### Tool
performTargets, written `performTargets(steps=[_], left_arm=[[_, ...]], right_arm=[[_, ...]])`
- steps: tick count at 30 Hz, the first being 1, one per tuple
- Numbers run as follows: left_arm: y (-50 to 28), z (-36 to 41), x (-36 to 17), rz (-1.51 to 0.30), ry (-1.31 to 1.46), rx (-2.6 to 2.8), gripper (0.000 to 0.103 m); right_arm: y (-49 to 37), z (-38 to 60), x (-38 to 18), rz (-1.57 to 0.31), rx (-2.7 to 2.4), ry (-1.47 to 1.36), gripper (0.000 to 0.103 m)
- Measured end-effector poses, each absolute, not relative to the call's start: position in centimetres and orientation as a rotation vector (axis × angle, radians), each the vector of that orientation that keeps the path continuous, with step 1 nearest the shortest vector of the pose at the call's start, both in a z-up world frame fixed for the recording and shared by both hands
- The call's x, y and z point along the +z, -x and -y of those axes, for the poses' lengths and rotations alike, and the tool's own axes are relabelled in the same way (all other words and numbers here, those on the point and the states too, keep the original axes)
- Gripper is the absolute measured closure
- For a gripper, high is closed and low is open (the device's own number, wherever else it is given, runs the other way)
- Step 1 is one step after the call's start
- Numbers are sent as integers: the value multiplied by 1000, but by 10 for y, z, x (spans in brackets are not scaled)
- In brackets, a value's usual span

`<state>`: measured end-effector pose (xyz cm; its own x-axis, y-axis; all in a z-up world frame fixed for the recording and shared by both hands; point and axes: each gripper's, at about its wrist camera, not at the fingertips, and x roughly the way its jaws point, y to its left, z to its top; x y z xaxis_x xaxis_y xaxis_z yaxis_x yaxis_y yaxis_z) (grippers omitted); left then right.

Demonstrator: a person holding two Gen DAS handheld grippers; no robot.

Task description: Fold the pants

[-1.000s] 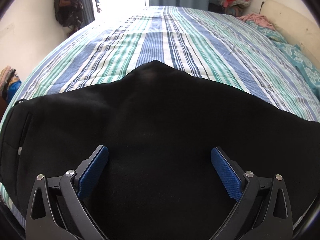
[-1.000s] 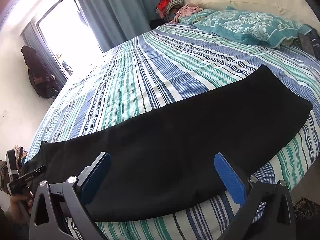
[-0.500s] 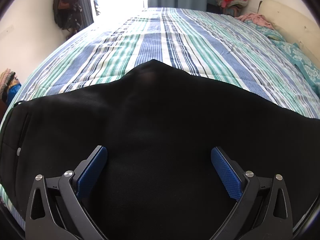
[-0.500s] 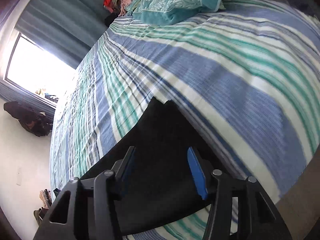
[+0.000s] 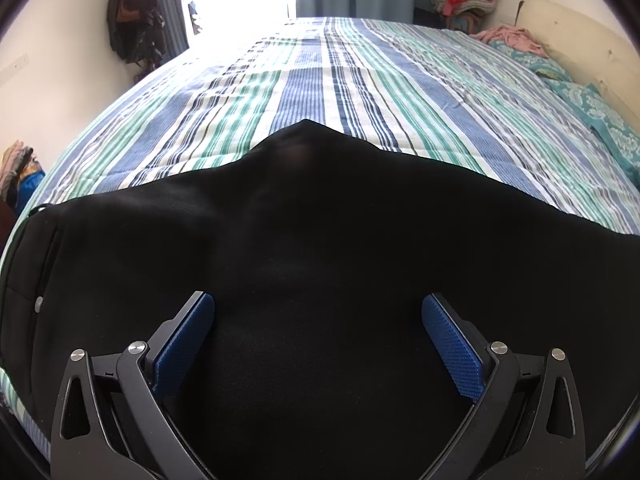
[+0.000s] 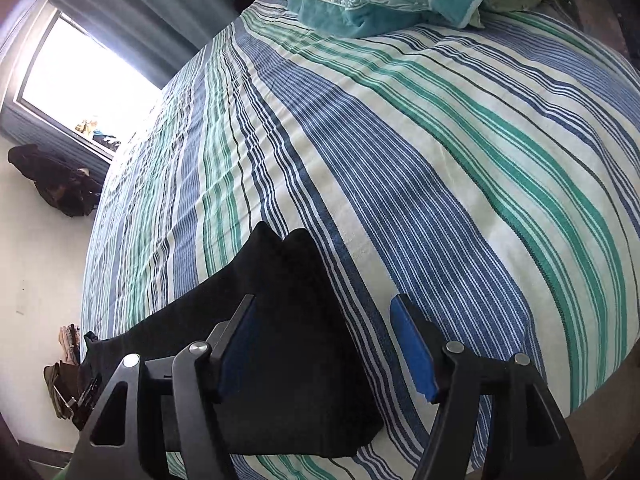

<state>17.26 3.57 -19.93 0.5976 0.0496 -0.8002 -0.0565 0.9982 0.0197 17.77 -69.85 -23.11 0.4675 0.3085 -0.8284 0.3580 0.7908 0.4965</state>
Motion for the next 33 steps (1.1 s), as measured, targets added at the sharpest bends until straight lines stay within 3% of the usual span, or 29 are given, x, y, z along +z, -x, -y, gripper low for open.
performTargets(steps=[9,11,13,16,25,29,33], left_arm=[[-171,-36,-199,-914,8,63,0],[-170,-36,-199,-909,9,64,0],[-170,-36,-200,-906,9,63,0],[-170,-37,-200,-905,11,60,0],[-173,-41,-198,-917,36,40,1],[-166,-50,-183,-995,106,12,2],[-126,-67,-164,-934,223,-83,2]], right_arm=[[-197,690,-255,-1177,266,-846,37],[-197,693,-259,-1182,251,-869,46],[-196,692,-261,-1194,196,-857,69],[-191,687,-258,-1191,157,-871,86],[-173,609,-185,-946,400,-1026,88],[-179,525,-159,-873,538,-1114,88],[-191,419,-153,-889,640,-1116,88]])
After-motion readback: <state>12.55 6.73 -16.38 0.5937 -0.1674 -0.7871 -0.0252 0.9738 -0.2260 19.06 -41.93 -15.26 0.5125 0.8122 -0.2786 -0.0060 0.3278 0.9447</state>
